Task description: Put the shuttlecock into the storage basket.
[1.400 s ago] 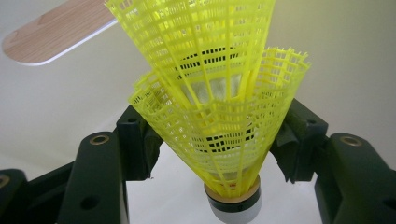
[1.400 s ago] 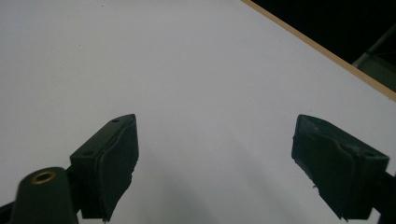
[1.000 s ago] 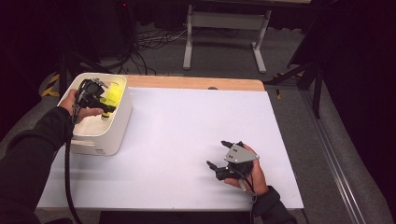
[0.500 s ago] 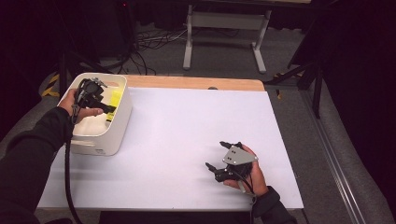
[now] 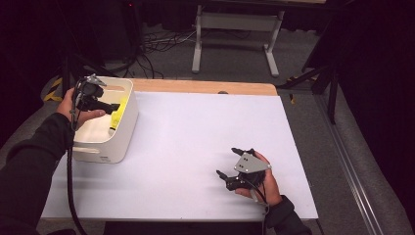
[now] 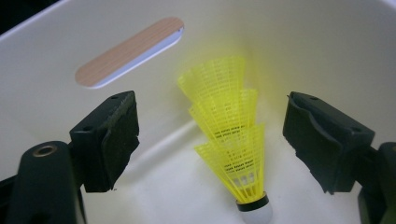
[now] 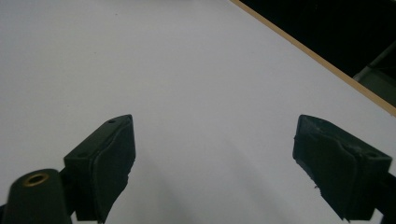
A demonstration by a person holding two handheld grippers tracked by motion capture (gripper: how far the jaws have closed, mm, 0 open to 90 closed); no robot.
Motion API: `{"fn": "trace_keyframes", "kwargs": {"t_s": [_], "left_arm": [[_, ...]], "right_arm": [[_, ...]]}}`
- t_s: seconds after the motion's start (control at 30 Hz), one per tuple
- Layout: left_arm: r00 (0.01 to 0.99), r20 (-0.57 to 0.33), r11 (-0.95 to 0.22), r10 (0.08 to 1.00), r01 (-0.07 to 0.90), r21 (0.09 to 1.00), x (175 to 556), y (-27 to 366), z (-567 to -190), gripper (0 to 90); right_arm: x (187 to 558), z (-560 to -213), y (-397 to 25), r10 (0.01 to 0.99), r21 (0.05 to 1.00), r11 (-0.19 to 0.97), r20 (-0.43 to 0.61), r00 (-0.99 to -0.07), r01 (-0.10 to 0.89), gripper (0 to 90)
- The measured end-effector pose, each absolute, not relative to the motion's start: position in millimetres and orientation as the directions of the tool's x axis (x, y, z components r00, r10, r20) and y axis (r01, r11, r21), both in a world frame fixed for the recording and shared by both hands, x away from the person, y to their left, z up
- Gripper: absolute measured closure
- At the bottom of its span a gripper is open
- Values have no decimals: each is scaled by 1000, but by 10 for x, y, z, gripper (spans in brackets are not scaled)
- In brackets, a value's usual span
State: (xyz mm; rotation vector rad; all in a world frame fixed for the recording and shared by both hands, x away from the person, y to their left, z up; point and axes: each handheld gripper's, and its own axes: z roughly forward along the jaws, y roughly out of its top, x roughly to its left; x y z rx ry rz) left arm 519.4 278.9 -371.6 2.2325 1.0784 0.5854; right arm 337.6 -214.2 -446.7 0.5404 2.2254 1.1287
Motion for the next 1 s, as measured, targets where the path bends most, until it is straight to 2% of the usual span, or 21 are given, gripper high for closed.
{"fn": "trace_keyframes", "kwargs": {"t_s": [0.17, 0.43, 0.67, 0.73, 1.0], "left_arm": [[580, 172, -525, 797, 522, 672, 5163, 2760, -3671, 174], [584, 195, -523, 788, 467, 713, 5073, 2710, -3562, 151], [586, 222, -539, 779, 445, 715, 4996, 2648, -3499, 133], [580, 261, -558, 772, 420, 716, 4956, 2619, -3455, 132], [585, 260, -543, 768, 380, 749, 4874, 2574, -3389, 122]], "right_arm": [[3377, -4467, -2144, 584, 822, 562, -314, -748, 93, 137], [3375, -4456, -2168, 590, 824, 559, -316, -743, 93, 137], [3359, -4434, -2172, 593, 826, 557, -322, -738, 86, 137], [3358, -4431, -2173, 594, 826, 557, -324, -736, 85, 137], [3341, -4415, -2156, 591, 821, 566, -339, -732, 77, 136]]}}
